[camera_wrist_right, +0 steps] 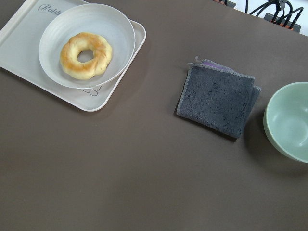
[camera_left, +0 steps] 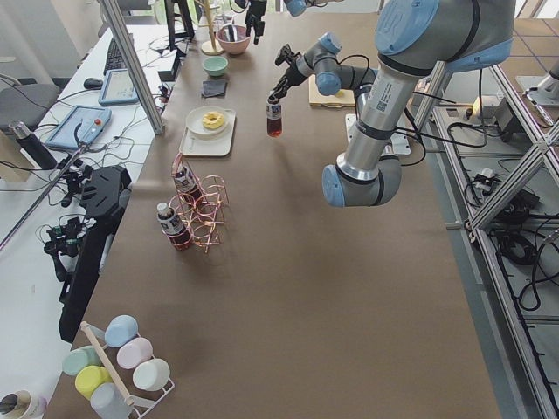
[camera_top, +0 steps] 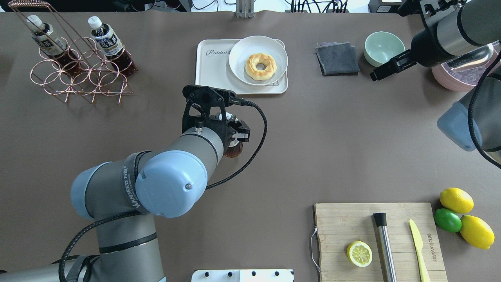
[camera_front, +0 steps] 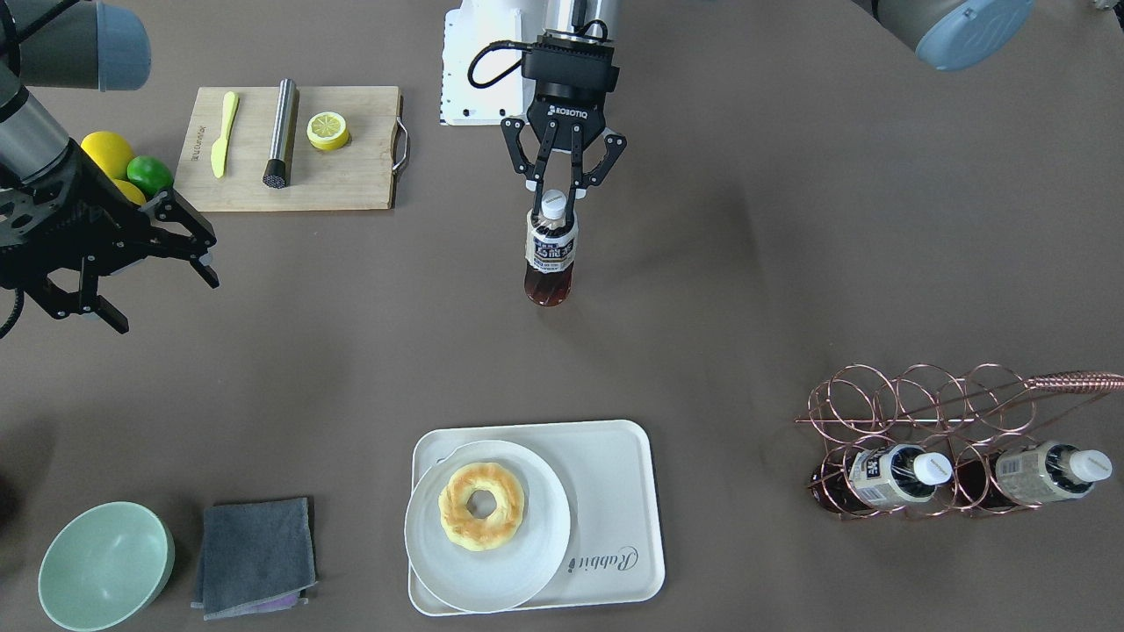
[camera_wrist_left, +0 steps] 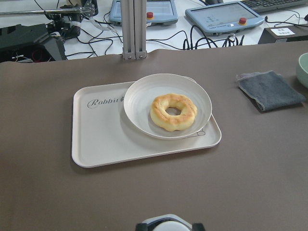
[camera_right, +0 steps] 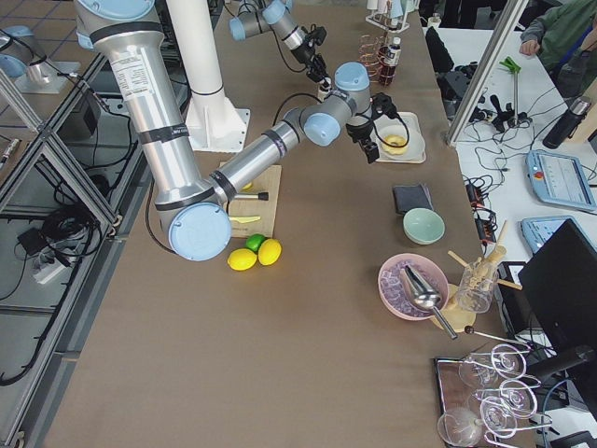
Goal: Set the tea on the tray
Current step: 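Carry the bottle toward the tray and set it upright on the table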
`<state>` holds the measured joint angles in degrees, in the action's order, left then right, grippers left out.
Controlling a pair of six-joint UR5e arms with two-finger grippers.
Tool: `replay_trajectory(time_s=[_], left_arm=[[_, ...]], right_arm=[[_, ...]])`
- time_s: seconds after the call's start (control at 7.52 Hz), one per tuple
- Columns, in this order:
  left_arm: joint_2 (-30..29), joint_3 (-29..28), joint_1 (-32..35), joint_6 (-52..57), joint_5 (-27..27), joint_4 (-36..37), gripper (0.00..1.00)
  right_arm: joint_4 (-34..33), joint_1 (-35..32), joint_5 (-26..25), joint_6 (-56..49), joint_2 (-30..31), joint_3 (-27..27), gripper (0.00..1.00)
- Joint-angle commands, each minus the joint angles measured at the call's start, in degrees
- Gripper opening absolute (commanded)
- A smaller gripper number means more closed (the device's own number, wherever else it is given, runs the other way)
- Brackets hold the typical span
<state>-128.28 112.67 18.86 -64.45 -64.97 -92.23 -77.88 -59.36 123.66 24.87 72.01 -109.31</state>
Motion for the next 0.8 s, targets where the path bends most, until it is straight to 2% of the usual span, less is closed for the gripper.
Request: replay_trajectory(time_s=[0.0, 0.66], left_arm=[[-0.7, -1.4, -1.8, -0.4, 2.5, 0.0, 0.00], [-0.5, -1.8, -2.4, -0.3, 2.5, -0.1, 0.00]], right_arm=[[0.0, 0.1, 0.0, 0.0, 0.0, 0.0, 1.00], [0.0, 0.4, 0.0, 0.0, 0.1, 0.0, 1.00]])
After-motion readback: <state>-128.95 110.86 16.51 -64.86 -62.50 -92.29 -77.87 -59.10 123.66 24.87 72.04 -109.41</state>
